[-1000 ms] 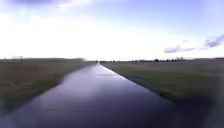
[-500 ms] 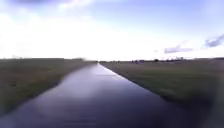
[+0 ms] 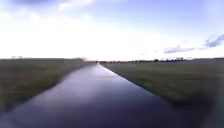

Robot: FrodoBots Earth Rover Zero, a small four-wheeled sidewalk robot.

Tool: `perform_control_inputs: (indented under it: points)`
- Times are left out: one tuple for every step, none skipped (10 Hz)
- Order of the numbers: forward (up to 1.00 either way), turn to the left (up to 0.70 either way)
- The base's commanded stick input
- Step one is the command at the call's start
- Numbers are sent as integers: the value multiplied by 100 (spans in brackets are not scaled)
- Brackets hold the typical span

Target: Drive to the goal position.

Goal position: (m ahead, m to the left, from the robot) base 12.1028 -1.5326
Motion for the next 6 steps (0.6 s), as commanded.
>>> perform_control_inputs:
  points:
    - [45,0]
    - [45,0]
    - [45,0]
    - [45,0]
    - [45,0]
    - [45,0]
